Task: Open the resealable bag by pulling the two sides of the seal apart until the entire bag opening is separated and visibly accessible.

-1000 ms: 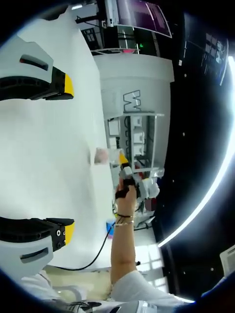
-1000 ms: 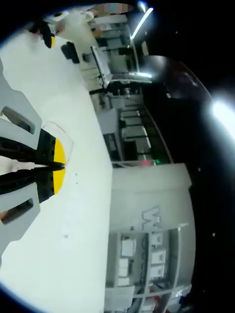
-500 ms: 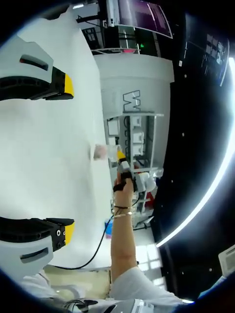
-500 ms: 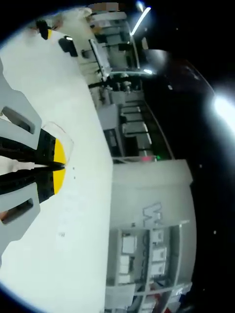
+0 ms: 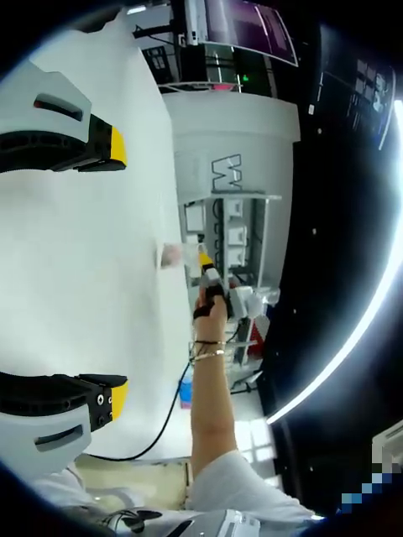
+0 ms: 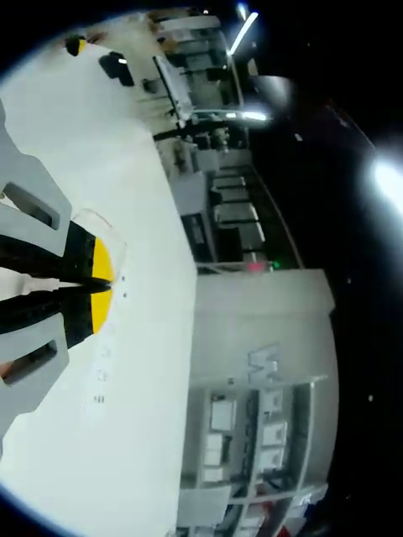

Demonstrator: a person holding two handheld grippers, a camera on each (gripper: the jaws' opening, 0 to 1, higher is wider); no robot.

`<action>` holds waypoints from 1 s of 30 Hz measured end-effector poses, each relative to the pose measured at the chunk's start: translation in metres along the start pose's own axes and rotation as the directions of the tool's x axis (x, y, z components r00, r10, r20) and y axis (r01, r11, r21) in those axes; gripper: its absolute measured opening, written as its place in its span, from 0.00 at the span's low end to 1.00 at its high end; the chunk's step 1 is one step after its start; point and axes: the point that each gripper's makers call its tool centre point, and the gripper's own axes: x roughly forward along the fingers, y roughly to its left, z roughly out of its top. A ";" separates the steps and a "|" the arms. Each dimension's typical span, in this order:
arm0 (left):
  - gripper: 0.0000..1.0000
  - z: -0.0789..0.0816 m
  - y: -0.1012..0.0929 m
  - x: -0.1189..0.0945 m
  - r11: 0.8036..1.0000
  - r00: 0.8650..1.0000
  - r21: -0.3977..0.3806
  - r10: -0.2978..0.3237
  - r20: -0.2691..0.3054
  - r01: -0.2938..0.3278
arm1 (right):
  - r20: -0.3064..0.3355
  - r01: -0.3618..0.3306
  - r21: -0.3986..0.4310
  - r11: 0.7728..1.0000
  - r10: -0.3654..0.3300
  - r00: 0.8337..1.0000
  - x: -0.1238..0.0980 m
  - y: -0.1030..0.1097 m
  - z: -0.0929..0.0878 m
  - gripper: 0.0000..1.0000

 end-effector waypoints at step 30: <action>1.00 0.001 -0.002 -0.001 1.000 1.000 -0.016 -0.005 0.010 0.006 | -0.017 0.090 -0.072 0.993 -0.091 0.996 0.050 -0.007 0.003 0.00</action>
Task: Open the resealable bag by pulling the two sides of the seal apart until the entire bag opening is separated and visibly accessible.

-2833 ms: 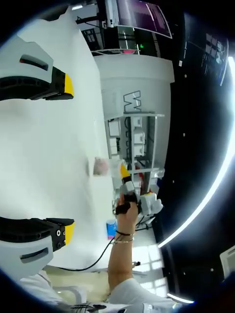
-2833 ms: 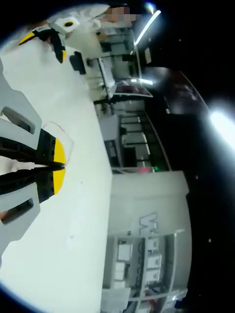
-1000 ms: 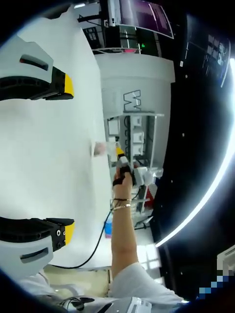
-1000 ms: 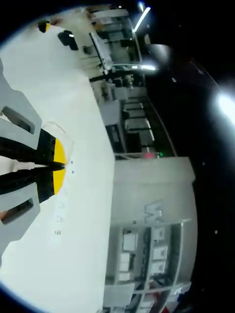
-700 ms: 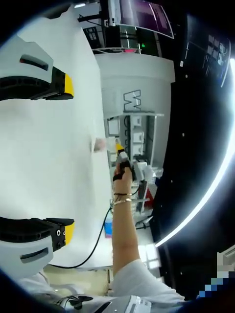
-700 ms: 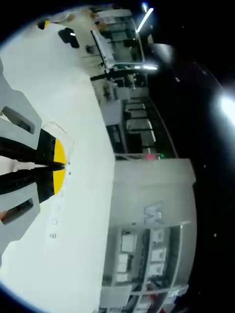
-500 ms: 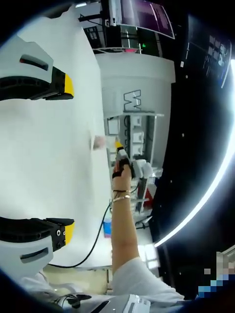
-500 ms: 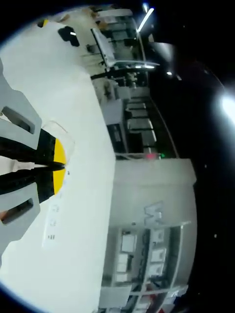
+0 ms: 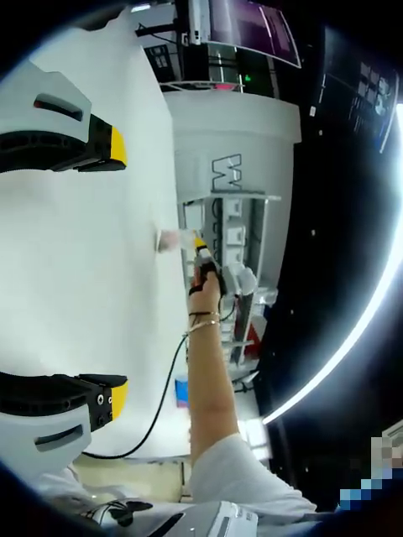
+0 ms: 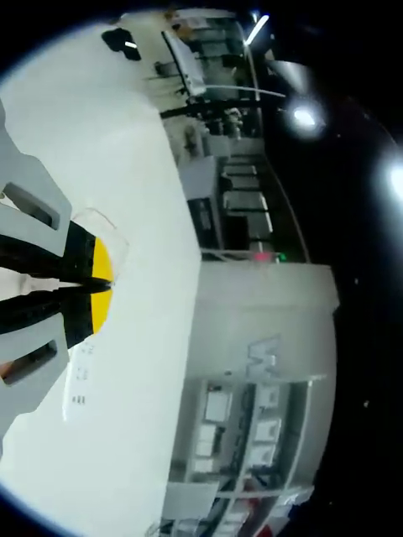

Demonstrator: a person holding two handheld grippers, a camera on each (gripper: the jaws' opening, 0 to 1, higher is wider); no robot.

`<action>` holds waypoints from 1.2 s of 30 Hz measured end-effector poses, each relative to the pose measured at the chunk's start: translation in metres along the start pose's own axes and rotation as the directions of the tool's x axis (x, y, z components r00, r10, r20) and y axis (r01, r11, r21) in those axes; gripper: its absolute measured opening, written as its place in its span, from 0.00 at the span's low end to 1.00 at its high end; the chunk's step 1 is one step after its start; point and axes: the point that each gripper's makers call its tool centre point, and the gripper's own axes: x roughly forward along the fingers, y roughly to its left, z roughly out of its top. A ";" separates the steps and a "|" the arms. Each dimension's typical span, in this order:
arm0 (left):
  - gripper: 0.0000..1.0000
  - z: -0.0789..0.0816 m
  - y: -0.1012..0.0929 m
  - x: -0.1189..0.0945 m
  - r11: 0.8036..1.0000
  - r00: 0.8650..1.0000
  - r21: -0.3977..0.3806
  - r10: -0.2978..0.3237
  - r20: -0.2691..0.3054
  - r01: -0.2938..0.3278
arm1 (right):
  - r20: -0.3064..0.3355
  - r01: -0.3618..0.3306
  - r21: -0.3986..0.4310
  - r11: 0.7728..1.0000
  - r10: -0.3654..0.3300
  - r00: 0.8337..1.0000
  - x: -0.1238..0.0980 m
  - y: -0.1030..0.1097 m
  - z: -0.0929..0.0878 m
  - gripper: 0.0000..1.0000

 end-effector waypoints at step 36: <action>1.00 0.001 0.000 0.000 1.000 1.000 -0.010 -0.004 0.004 0.004 | -0.131 -0.116 -0.183 0.976 0.092 0.987 0.026 0.065 -0.065 0.00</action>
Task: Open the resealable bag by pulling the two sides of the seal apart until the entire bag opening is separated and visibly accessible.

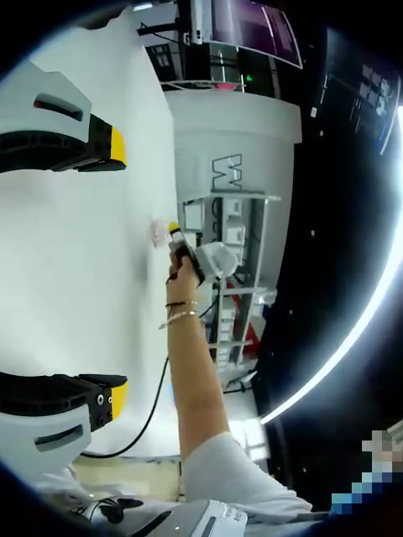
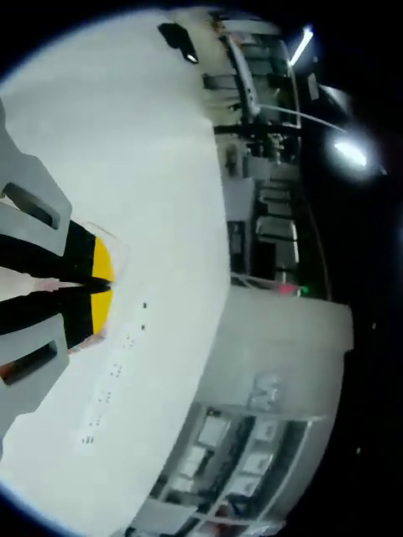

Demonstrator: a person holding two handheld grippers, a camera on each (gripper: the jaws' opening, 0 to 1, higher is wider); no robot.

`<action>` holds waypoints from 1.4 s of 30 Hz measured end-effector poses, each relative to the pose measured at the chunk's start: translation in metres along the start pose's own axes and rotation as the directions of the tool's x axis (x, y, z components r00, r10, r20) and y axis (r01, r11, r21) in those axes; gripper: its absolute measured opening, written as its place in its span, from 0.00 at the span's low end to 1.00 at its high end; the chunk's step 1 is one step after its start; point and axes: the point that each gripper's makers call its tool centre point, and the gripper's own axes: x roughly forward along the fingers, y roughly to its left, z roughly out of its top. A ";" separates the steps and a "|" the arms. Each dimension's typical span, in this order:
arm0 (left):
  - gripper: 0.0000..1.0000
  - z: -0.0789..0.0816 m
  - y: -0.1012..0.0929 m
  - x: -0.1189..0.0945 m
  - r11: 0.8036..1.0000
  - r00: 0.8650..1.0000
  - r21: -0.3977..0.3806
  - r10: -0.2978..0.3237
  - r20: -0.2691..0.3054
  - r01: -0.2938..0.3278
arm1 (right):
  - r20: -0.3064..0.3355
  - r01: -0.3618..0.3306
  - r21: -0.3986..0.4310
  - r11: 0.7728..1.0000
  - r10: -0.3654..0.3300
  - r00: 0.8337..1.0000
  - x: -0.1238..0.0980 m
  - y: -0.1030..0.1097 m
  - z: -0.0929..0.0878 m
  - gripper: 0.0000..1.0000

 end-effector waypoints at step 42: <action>1.00 0.002 0.004 0.002 1.000 1.000 -0.008 -0.002 0.001 0.002 | -0.003 -0.014 -0.226 0.974 0.013 1.000 -0.007 0.034 -0.012 0.18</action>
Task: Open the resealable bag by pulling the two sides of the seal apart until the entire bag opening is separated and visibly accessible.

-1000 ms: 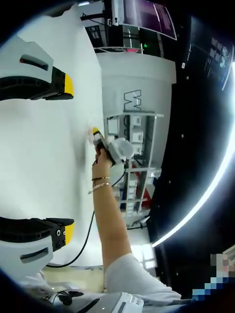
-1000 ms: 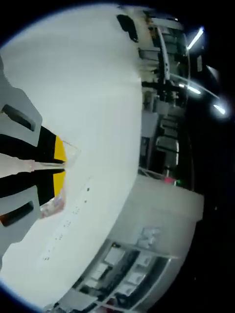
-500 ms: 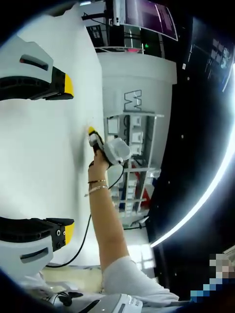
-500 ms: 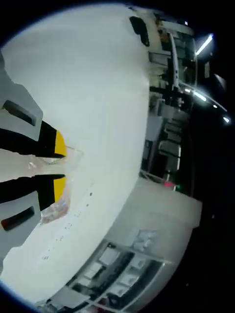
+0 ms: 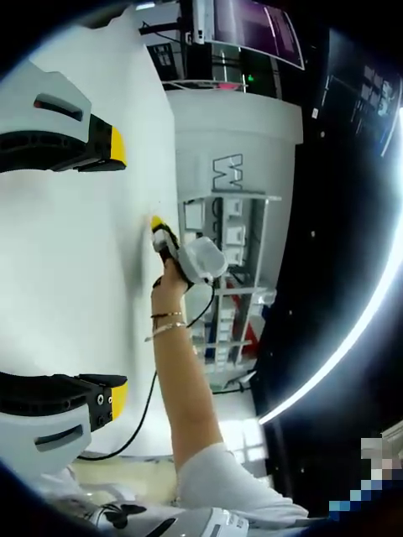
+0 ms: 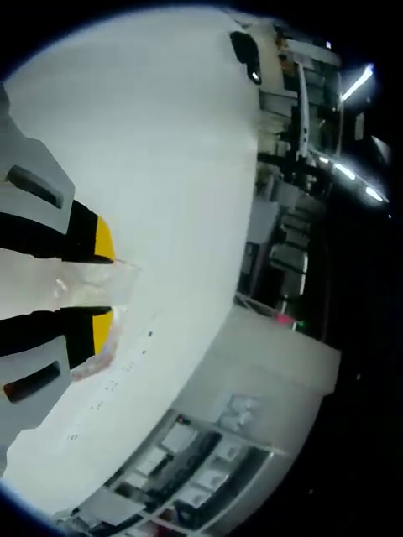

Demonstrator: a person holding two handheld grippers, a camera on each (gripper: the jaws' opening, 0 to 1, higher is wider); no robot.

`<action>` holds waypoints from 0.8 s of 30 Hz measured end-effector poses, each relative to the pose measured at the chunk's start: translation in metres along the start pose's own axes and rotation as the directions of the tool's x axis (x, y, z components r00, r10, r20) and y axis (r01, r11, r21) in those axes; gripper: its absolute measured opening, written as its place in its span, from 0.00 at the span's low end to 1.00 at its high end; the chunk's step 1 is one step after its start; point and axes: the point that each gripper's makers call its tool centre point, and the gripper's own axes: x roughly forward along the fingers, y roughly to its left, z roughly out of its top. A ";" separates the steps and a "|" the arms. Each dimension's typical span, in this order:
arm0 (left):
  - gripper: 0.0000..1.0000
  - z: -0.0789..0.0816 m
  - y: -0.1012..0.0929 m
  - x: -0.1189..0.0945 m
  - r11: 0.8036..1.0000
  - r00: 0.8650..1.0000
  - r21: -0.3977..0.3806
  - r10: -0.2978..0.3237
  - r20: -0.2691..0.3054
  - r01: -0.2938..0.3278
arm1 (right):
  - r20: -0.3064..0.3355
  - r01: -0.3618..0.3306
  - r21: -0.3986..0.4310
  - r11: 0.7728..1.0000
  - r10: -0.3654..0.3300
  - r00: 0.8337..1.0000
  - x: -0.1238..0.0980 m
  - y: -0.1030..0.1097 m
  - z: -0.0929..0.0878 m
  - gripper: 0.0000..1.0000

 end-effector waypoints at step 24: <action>1.00 -0.003 -0.002 0.000 1.000 1.000 0.027 0.009 0.000 -0.009 | 0.042 -0.017 0.026 1.000 0.016 0.999 -0.014 0.013 0.003 0.53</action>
